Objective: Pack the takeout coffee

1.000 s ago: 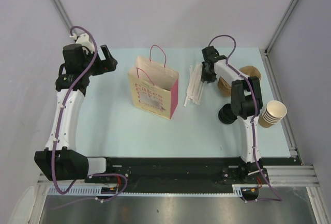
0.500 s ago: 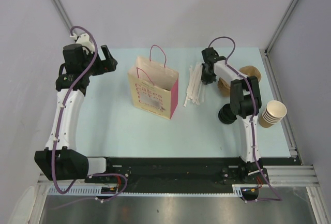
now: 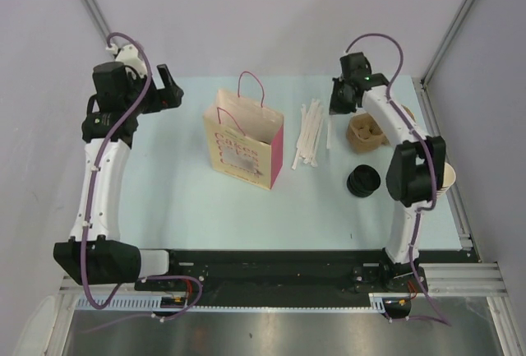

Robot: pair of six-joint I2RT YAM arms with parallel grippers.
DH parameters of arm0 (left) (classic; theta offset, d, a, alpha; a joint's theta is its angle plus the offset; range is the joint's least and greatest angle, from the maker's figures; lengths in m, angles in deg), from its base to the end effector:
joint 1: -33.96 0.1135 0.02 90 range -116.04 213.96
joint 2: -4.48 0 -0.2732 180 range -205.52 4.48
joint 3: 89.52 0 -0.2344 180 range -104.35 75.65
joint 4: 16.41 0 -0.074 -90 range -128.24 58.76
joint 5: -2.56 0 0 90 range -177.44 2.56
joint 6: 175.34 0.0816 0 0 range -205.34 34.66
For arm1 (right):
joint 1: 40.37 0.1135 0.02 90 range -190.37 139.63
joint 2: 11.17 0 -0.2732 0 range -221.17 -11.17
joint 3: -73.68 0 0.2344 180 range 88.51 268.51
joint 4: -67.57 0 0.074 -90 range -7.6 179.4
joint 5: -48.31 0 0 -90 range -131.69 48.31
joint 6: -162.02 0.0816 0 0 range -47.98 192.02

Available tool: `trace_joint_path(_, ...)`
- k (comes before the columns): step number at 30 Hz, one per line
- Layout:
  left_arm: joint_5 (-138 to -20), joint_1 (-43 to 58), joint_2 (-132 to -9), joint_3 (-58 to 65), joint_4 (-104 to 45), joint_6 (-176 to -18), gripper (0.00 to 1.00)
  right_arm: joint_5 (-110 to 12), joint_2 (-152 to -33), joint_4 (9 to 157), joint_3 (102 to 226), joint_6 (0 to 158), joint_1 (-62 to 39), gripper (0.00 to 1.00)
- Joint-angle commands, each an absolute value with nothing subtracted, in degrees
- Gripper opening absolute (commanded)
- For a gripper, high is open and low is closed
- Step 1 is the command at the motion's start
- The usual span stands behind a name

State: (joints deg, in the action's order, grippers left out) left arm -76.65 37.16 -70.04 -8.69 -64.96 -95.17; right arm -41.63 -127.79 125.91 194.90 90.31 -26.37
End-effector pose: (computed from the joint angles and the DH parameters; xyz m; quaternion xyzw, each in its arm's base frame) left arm 0.3014 0.0016 0.4121 -0.0437 0.8349 -0.1101 0.5375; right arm 0.4542 0.1132 0.2511 0.0357 0.9497 0.0860 0.2990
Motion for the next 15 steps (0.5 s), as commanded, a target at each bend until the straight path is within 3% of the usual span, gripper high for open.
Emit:
trace_joint_path(1,-73.8,38.0,-69.5,-16.5,-64.5,-92.6,0.99,-46.2,-115.1,122.7,195.7,85.7,-26.4,0.0)
trace_joint_path(3,-69.6,38.0,-69.4,-19.1,-64.3,-90.5,1.0,-49.6,-111.2,119.0,194.4,83.9,-26.2,0.0)
trace_joint_path(7,-49.3,38.0,-68.6,-25.7,-60.6,-88.1,1.0,-61.3,-99.4,109.4,191.4,77.4,-26.0,0.0)
trace_joint_path(11,-34.7,37.6,-66.8,-27.1,-51.4,-94.1,1.0,-70.4,-93.4,105.7,190.7,72.7,-21.9,0.0)
trace_joint_path(15,-28.6,32.5,-66.0,-27.2,-40.2,-98.9,0.99,-72.9,-89.3,99.9,187.7,72.1,-16.2,0.0)
